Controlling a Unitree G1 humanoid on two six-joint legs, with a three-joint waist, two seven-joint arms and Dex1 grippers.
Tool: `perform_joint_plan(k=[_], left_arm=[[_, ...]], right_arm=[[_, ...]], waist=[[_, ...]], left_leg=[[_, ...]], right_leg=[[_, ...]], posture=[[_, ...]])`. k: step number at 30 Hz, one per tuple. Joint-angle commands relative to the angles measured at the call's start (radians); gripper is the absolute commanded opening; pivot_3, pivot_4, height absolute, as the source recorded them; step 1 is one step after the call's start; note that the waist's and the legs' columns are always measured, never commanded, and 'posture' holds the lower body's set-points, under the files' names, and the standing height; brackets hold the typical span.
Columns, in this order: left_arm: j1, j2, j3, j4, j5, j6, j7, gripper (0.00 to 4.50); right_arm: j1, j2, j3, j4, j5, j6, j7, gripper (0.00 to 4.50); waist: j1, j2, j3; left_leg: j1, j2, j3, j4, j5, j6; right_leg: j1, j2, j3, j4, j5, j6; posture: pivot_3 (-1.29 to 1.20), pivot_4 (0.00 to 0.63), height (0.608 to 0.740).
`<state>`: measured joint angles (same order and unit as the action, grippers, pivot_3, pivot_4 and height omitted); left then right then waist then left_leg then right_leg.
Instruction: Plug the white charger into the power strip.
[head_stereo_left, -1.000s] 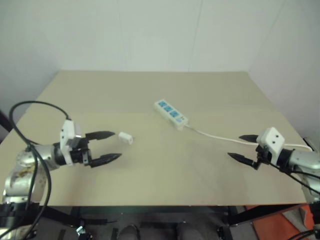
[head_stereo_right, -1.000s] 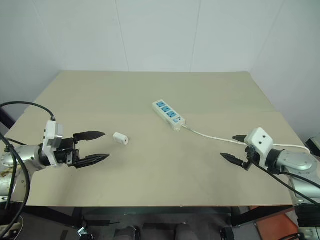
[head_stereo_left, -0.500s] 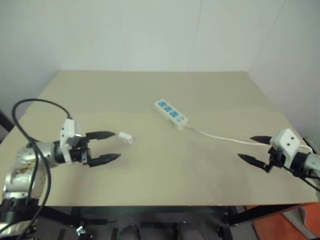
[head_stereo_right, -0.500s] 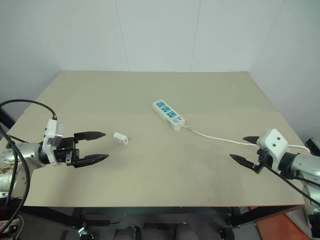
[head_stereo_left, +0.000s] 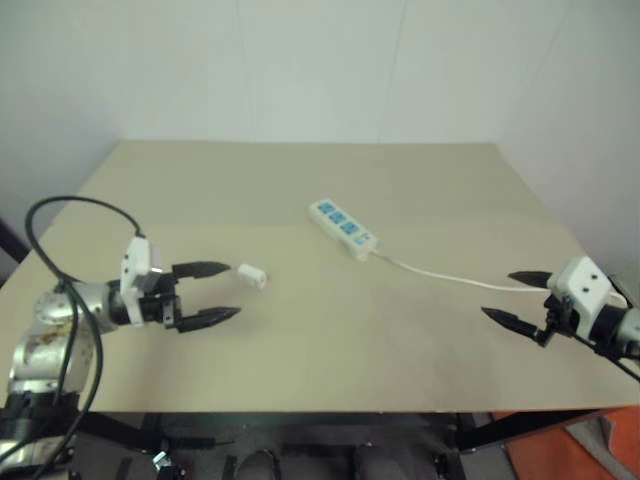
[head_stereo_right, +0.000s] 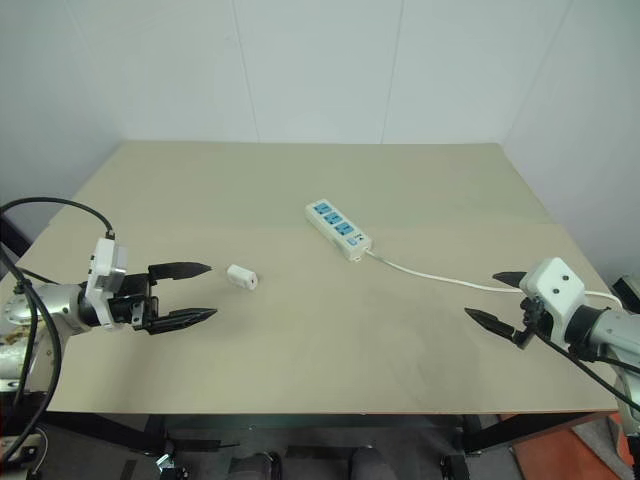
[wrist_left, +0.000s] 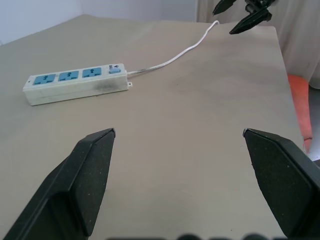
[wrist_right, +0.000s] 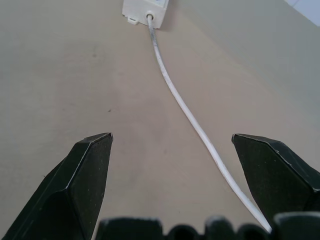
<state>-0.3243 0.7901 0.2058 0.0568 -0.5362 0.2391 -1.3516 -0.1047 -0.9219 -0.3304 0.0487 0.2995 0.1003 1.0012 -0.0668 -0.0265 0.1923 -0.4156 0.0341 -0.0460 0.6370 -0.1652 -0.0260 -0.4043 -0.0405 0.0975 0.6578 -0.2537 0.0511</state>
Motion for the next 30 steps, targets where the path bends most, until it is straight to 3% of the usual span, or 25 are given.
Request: perform_joint_plan(k=[1,6,13,19,22,30], left_arm=[[-0.026,0.0,-0.002,-0.009,-0.008,-0.019,-0.008,4.47],[-0.041,0.015,-0.021,-0.018,0.011,-0.017,-0.007,4.47],[-0.064,0.066,-0.052,-0.013,0.071,-0.046,-0.014,4.47],[-0.028,0.078,-0.027,-0.104,0.039,-0.016,0.009,4.47],[0.007,0.072,-0.021,-0.144,0.037,-0.008,0.03,4.5],[0.045,0.048,-0.033,-0.193,0.035,-0.005,0.069,4.5]], right_arm=[[-0.063,0.004,0.011,-0.015,0.022,0.019,-0.006,4.5],[-0.255,0.091,0.163,0.118,-0.048,0.014,-0.02,4.5],[-0.625,0.287,0.366,0.622,-0.232,-0.044,-0.084,4.5],[-0.846,0.402,0.388,0.983,-0.29,-0.14,-0.138,4.5],[-0.897,0.419,0.4,1.078,-0.315,-0.156,-0.111,3.91],[-0.916,0.438,0.409,1.138,-0.352,-0.201,-0.078,1.11]], waist=[[-0.002,0.0,0.0],[-0.008,0.0,0.0],[-0.003,0.0,0.001],[-0.003,0.0,0.001],[-0.004,0.0,0.001],[-0.005,0.0,0.001]], left_leg=[[0.0,0.0,0.0,0.0,0.0,0.0],[0.001,0.001,0.001,0.0,0.0,0.0],[0.0,0.0,0.001,-0.004,0.0,0.0],[-0.001,0.0,0.001,-0.007,0.0,0.0],[-0.001,0.0,0.001,-0.009,0.0,0.0],[0.0,0.0,0.0,-0.009,0.0,0.0]], right_leg=[[0.0,0.0,0.0,0.0,0.0,0.0],[0.0,0.0,0.0,0.0,0.001,0.0],[-0.002,0.0,0.001,-0.002,0.001,-0.001],[-0.002,0.0,0.0,-0.004,0.004,-0.005],[-0.002,-0.001,0.0,-0.006,0.004,-0.006],[-0.001,-0.001,0.0,-0.007,0.005,-0.006]], posture=[[0.0,0.15,0.74],[0.0,0.15,0.74],[0.0,0.15,0.74],[0.0,0.15,0.74],[0.0,0.15,0.74],[0.0,0.15,0.74]])
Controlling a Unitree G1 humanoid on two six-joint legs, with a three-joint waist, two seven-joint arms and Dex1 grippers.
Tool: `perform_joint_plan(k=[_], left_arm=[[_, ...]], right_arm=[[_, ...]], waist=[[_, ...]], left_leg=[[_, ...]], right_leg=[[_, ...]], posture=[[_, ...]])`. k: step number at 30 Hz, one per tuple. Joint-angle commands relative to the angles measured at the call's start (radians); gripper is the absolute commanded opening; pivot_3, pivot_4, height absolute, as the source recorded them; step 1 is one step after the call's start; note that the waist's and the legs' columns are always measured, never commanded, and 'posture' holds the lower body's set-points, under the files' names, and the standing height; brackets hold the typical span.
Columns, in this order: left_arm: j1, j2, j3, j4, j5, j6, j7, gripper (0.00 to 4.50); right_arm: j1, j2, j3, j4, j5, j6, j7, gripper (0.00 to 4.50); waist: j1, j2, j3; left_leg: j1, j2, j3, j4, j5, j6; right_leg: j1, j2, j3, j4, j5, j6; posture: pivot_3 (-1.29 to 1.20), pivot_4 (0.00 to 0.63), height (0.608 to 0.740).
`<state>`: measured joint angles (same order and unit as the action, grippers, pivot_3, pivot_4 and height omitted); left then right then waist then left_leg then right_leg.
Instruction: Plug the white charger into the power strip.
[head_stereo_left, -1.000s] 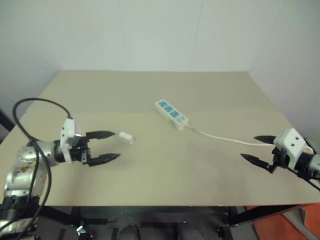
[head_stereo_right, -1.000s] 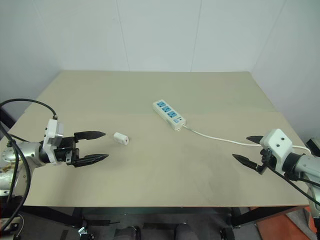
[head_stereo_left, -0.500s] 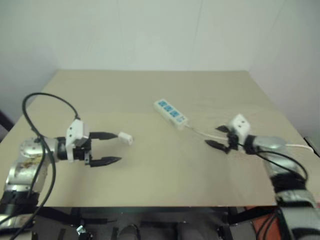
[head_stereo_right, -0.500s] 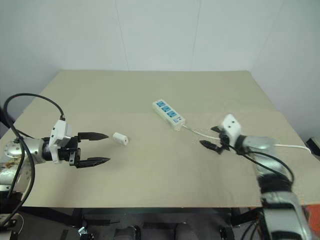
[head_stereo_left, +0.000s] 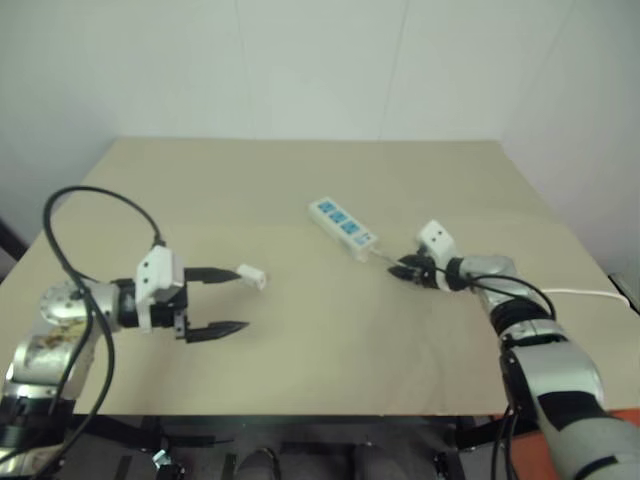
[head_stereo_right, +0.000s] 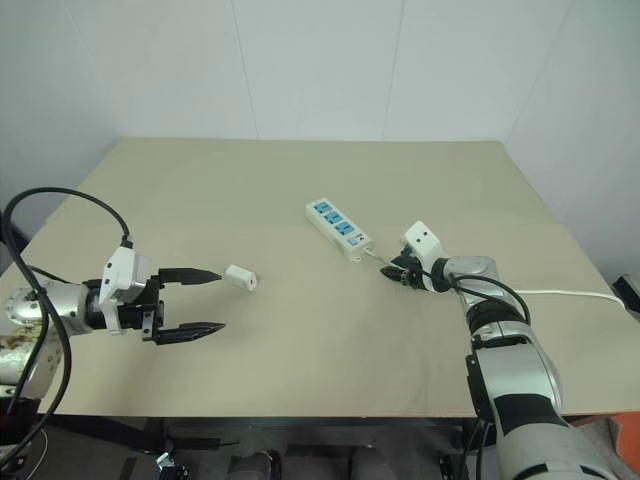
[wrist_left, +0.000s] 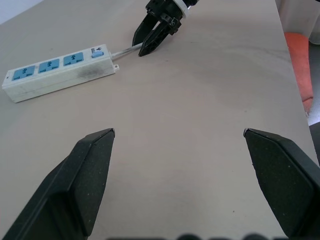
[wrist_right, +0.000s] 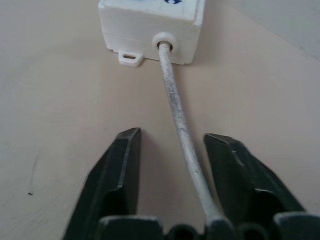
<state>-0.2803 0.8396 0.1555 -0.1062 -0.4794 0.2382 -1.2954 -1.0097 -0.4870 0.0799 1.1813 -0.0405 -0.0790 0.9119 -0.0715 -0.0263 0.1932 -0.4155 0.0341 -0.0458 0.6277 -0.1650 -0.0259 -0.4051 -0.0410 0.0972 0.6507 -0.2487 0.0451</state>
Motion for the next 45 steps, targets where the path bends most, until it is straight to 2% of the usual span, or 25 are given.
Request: perform_joint_plan(k=[1,3,4,9,13,17,19,22,30,38,45], left_arm=[[-0.001,-0.003,0.015,-0.026,-0.022,-0.006,0.01,4.5],[-0.015,-0.011,0.005,-0.015,-0.018,-0.01,0.011,4.5],[-0.024,-0.017,-0.002,-0.01,-0.017,-0.012,0.01,4.5],[-0.054,-0.038,-0.045,0.005,-0.003,-0.019,-0.004,4.5],[-0.083,-0.041,-0.057,0.033,-0.012,-0.024,-0.034,4.5],[-0.115,-0.055,-0.089,0.082,0.005,-0.042,-0.063,4.5],[-0.144,-0.066,-0.113,0.107,0.027,-0.053,-0.064,4.5],[-0.174,-0.078,-0.123,0.125,0.023,-0.042,-0.062,4.5],[-0.146,-0.074,-0.137,0.111,0.03,-0.041,-0.069,4.5],[-0.161,-0.082,-0.128,0.109,0.017,-0.044,-0.063,4.5],[-0.167,-0.081,-0.139,0.127,0.041,-0.062,-0.066,4.5]], right_arm=[[-0.009,0.004,-0.001,0.003,-0.013,-0.026,0.013,0.78],[-0.006,0.006,-0.012,-0.008,-0.004,-0.027,0.019,0.08],[-0.003,0.006,-0.022,-0.025,0.01,-0.025,0.037,0.03],[0.14,-0.045,-0.028,-0.307,0.029,-0.049,0.083,0.03],[0.438,-0.146,-0.128,-0.776,0.156,0.17,0.114,0.03],[0.611,-0.191,-0.162,-1.007,0.189,0.297,0.078,0.03],[0.676,-0.205,-0.154,-1.098,0.195,0.39,0.067,0.71],[0.739,-0.184,-0.174,-1.197,0.222,0.458,0.009,1.62],[0.759,0.019,-0.235,-1.343,0.281,0.394,-0.223,4.46],[0.699,0.14,-0.165,-1.289,0.242,0.388,-0.351,4.46],[0.663,0.206,-0.132,-1.195,0.191,0.303,-0.447,4.46]], waist=[[-0.001,0.0,0.0],[-0.002,0.0,0.0],[-0.003,0.0,0.0],[0.0,0.0,0.0],[0.013,0.0,0.0],[0.022,0.0,0.0],[0.018,0.0,0.0],[0.016,0.0,0.0],[0.004,0.0,0.0],[0.005,0.0,0.0],[0.004,0.0,0.0]], left_leg=[[0.0,0.0,0.0,0.0,0.0,0.0],[0.0,0.0,0.0,0.0,0.0,0.0],[0.001,0.0,0.0,0.0,0.0,0.0],[0.0,0.0,0.0,0.0,0.0,0.0],[-0.002,0.0,-0.002,-0.001,0.0,0.0],[-0.005,-0.001,-0.001,0.0,0.0,0.0],[-0.004,0.0,0.0,0.002,0.0,0.0],[0.0,0.0,-0.001,0.003,0.0,0.0],[-0.001,0.0,-0.001,0.002,0.0,0.0],[-0.001,0.0,-0.001,0.002,0.0,0.0],[-0.001,0.0,-0.001,0.002,0.0,0.0]], right_leg=[[0.0,0.0,0.0,0.0,0.0,0.0],[0.0,0.0,0.0,0.0,0.0,0.001],[0.0,0.0,0.0,0.001,0.0,0.001],[0.0,0.001,0.0,0.001,0.0,0.001],[-0.001,0.0,-0.001,0.0,0.0,0.001],[-0.003,0.0,-0.001,-0.001,0.0,0.001],[-0.002,0.0,-0.001,-0.001,-0.002,0.007],[0.001,0.001,0.0,-0.001,-0.001,0.008],[0.0,0.001,0.001,-0.001,-0.001,0.007],[0.0,0.001,0.0,-0.001,-0.001,0.007],[0.0,0.001,0.0,-0.001,-0.001,0.007]], posture=[[0.0,0.15,0.74],[0.0,0.15,0.74],[0.0,0.15,0.74],[0.0,0.15,0.74],[0.0,0.15,0.74],[0.0,0.15,0.74],[0.0,0.15,0.74],[0.0,0.15,0.74],[0.0,0.15,0.74],[0.0,0.15,0.74],[0.0,0.15,0.74]])
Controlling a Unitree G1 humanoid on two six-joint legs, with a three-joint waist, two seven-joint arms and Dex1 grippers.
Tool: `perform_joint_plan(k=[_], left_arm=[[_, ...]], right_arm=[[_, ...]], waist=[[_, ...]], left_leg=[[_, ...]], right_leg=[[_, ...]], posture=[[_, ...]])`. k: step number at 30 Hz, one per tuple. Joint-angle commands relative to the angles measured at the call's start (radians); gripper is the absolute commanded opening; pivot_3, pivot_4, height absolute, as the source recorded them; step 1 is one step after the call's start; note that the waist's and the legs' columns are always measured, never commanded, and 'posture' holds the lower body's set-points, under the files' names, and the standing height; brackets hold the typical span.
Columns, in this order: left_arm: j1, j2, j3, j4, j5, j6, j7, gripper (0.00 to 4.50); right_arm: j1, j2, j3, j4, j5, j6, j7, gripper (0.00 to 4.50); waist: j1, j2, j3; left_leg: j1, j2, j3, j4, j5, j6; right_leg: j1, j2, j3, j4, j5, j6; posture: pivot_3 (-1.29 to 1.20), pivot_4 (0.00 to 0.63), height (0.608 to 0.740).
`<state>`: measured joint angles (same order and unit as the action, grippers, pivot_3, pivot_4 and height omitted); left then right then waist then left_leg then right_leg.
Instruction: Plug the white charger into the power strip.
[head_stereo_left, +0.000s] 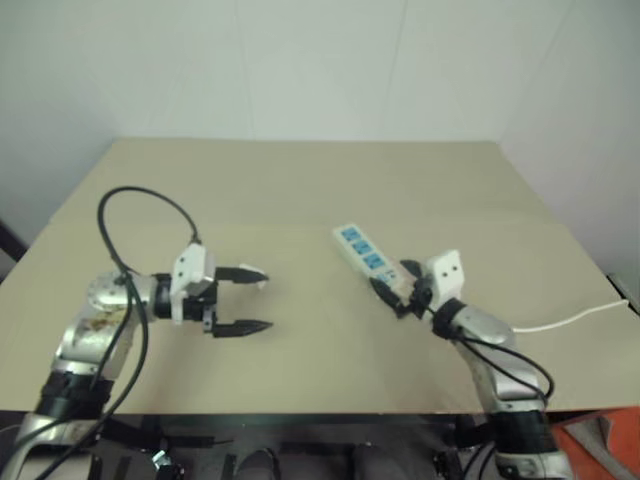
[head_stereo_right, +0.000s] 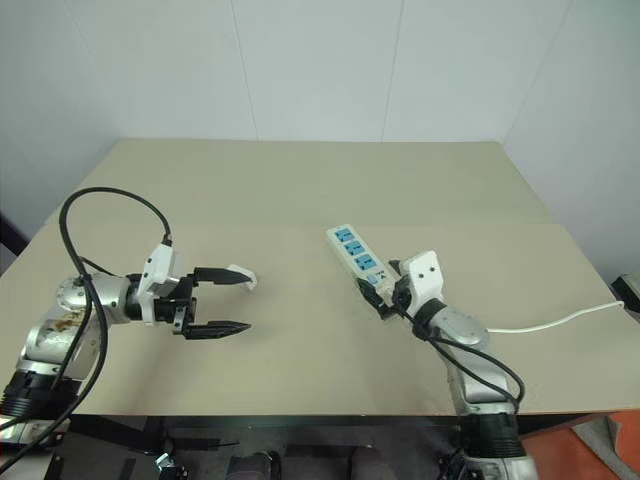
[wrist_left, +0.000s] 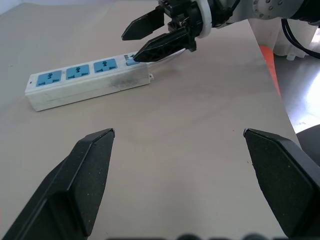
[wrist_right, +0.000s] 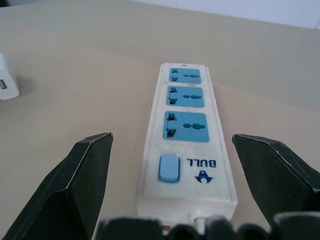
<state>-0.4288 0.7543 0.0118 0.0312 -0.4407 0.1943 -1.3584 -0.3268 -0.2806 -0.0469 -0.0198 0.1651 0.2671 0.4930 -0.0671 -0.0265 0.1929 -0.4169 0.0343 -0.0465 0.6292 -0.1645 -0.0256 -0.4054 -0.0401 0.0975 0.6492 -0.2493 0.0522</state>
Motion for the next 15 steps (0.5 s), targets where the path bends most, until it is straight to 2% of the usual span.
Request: perform_joint_plan(k=[1,15], left_arm=[[-0.018,0.001,0.006,-0.013,0.001,-0.016,0.0,4.5],[-0.008,-0.012,0.001,-0.006,0.022,-0.039,0.011,4.5]], right_arm=[[-0.018,-0.003,-0.001,0.015,-0.02,-0.045,-0.03,4.46],[-0.006,0.026,0.02,0.127,-0.037,-0.085,-0.054,4.46]], waist=[[0.0,0.0,0.0],[-0.002,0.0,0.0]], left_leg=[[0.0,0.0,0.0,0.0,0.0,0.0],[0.0,0.0,0.0,0.0,0.0,0.0]], right_leg=[[0.0,0.0,0.0,0.0,0.0,0.0],[0.0,0.0,0.0,0.0,0.0,0.0]], posture=[[0.0,0.15,0.74],[0.0,0.15,0.74]])
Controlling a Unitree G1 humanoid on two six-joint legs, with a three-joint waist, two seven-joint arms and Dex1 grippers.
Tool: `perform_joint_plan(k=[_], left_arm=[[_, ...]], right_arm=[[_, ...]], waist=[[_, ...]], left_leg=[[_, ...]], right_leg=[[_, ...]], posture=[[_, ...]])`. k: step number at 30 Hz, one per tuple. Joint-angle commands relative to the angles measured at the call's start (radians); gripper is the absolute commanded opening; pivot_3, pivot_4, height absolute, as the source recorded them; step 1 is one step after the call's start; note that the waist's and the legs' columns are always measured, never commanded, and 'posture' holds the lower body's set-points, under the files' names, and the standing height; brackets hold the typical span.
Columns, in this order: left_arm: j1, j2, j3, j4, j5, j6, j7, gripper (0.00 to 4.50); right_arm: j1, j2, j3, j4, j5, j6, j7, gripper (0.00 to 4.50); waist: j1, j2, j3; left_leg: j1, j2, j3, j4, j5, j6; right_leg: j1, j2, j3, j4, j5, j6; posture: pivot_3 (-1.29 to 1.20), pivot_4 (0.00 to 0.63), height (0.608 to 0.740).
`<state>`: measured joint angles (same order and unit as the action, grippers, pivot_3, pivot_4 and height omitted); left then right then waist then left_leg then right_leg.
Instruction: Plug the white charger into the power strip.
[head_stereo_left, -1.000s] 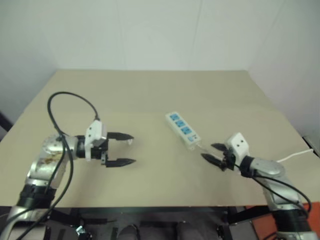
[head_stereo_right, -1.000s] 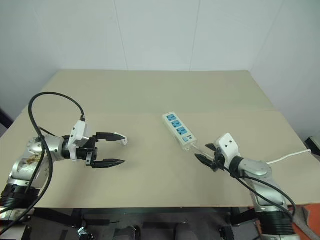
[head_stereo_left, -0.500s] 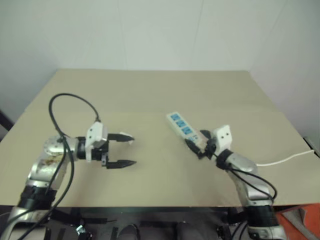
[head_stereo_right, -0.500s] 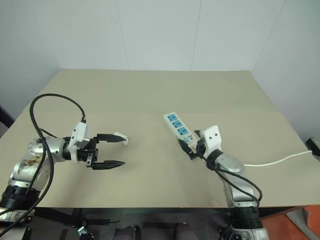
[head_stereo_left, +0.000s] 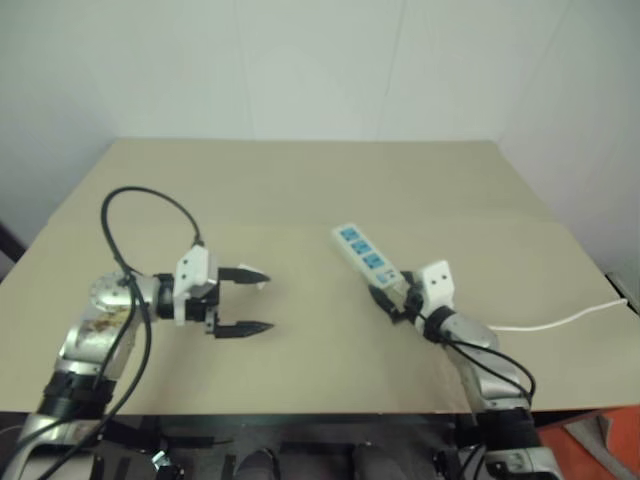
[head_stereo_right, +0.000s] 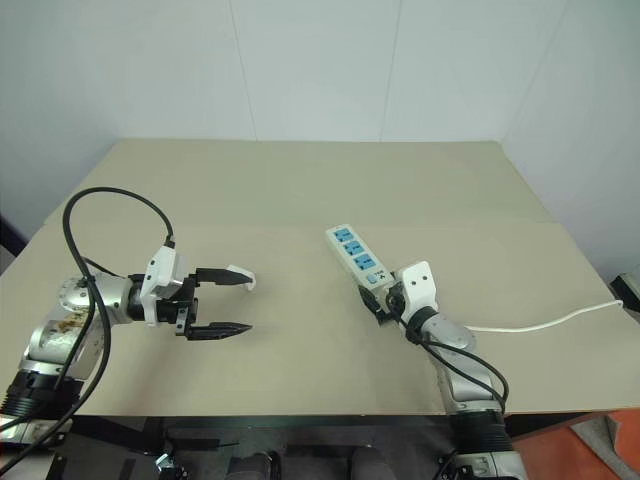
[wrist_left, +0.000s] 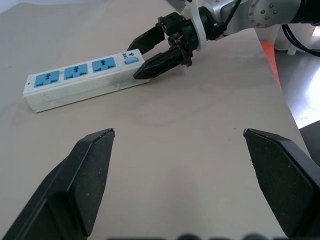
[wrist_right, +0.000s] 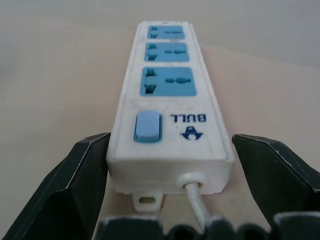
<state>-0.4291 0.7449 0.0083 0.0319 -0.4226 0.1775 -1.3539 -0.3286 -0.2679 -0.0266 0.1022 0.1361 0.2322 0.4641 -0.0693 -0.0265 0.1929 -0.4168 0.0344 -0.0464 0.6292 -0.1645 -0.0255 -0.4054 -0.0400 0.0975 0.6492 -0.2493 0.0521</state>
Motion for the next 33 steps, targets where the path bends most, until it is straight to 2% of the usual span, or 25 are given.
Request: perform_joint_plan(k=[1,10,15,22,26,30,33], left_arm=[[-0.007,-0.003,0.005,-0.007,0.005,-0.023,0.007,4.5],[-0.013,-0.006,0.005,0.002,0.012,-0.031,0.005,4.5],[-0.019,-0.006,0.004,0.013,0.011,-0.034,-0.001,4.5],[-0.054,-0.001,-0.009,0.036,0.029,-0.056,-0.021,4.5],[-0.125,0.018,-0.045,0.104,0.079,-0.097,-0.07,4.5],[-0.291,0.027,-0.083,0.249,0.105,-0.175,-0.2,4.5],[-0.468,0.042,-0.184,0.402,0.132,-0.277,-0.256,4.5]], right_arm=[[-0.005,0.02,-0.003,0.011,-0.002,-0.052,-0.028,4.46],[0.002,0.05,0.006,0.067,-0.019,-0.104,-0.068,4.46],[-0.03,0.054,0.01,0.129,-0.023,-0.13,-0.066,3.42],[-0.052,0.017,-0.005,0.163,-0.025,-0.15,-0.05,3.42],[-0.009,-0.093,-0.054,0.128,0.021,-0.178,0.05,3.42],[0.069,-0.252,-0.093,0.108,0.114,-0.234,0.288,3.42],[0.127,-0.354,-0.11,0.112,0.191,-0.28,0.504,3.42]], waist=[[0.0,0.0,0.0],[-0.001,0.0,0.0],[-0.003,-0.003,-0.002],[-0.002,-0.005,-0.003],[0.013,-0.005,-0.003],[0.032,-0.005,-0.003],[0.03,-0.005,-0.003]], left_leg=[[0.0,0.0,0.0,0.0,0.0,0.0],[0.001,0.0,0.0,0.0,0.0,0.0],[0.002,0.0,0.0,0.0,0.0,0.0],[0.002,0.0,0.0,0.0,0.0,0.0],[0.001,0.0,0.0,0.0,0.0,0.0],[-0.002,0.0,0.0,0.001,0.0,0.0],[-0.004,-0.001,0.0,0.002,0.0,0.0]], right_leg=[[0.0,0.0,0.0,0.0,0.0,0.0],[0.0,0.0,0.0,0.0,0.0,0.0],[0.001,0.0,0.0,0.0,0.0,0.0],[0.002,0.001,0.0,0.0,0.001,0.0],[0.002,0.0,0.0,0.0,0.001,0.0],[0.001,0.0,-0.001,-0.002,0.0,0.0],[0.0,0.0,-0.001,-0.003,0.0,0.001]], posture=[[0.0,0.15,0.74],[0.0,0.15,0.74],[0.0,0.15,0.74],[0.0,0.15,0.74],[0.0,0.15,0.74],[0.0,0.15,0.74],[0.0,0.15,0.74]])
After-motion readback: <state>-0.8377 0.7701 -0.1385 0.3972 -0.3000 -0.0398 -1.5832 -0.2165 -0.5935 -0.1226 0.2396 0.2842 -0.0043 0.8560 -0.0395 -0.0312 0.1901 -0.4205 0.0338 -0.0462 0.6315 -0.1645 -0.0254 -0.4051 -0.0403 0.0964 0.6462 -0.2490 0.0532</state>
